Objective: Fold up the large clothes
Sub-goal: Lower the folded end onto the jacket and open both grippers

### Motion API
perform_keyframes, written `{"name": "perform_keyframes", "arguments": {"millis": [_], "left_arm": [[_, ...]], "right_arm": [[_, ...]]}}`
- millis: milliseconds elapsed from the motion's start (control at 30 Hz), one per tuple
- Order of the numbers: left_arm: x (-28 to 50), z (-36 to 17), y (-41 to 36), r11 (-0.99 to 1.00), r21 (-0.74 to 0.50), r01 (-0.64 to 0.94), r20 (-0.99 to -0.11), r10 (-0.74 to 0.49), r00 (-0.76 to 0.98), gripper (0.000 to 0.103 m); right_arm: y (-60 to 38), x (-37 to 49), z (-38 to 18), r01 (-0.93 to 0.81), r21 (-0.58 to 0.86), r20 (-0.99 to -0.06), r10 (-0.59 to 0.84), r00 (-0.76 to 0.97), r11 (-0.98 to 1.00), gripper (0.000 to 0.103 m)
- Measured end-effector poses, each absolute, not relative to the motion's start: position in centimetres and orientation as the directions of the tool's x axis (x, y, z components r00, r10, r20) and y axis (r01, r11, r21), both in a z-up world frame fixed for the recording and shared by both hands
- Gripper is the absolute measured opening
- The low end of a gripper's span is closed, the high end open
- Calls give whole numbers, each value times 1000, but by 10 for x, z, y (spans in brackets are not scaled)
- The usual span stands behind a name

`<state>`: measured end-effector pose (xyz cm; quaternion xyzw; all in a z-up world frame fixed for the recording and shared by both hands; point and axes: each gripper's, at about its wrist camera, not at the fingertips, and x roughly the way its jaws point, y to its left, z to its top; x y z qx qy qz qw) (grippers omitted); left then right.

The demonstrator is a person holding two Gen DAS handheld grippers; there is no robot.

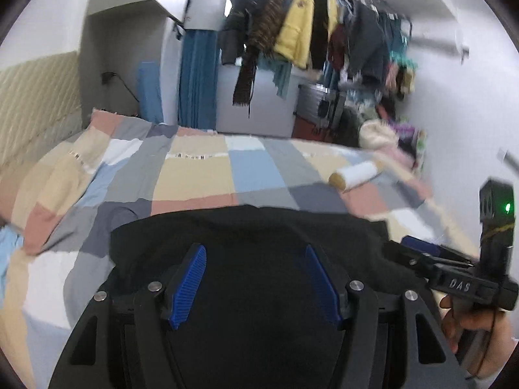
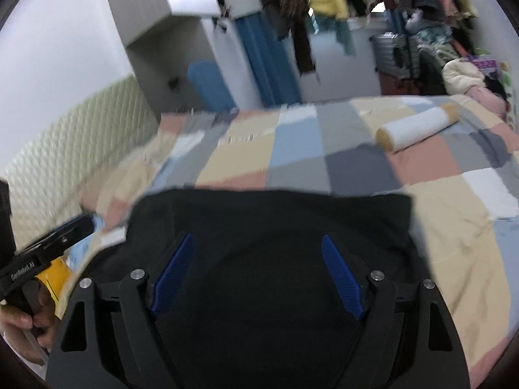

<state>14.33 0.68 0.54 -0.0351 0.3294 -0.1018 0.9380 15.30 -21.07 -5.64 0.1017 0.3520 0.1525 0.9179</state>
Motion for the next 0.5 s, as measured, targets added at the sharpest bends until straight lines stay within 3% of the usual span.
{"name": "perform_keyframes", "arguments": {"millis": [67, 167, 333, 500], "left_arm": [[158, -15, -5, 985, -69, 157, -641, -165, 750, 63], [169, -39, 0, 989, -79, 124, -696, -144, 704, 63], [178, -55, 12, 988, -130, 84, -683, -151, 714, 63], [202, -71, 14, 994, -99, 54, -704, -109, 702, 64]], "right_arm": [[-201, 167, -73, -198, 269, -651, 329, 684, 943, 81], [-196, 184, -94, -189, 238, -687, 303, 660, 953, 84], [-200, 192, -112, -172, 257, -695, 305, 651, 951, 98], [-191, 209, -123, -152, 248, -695, 285, 660, 957, 101]]}}
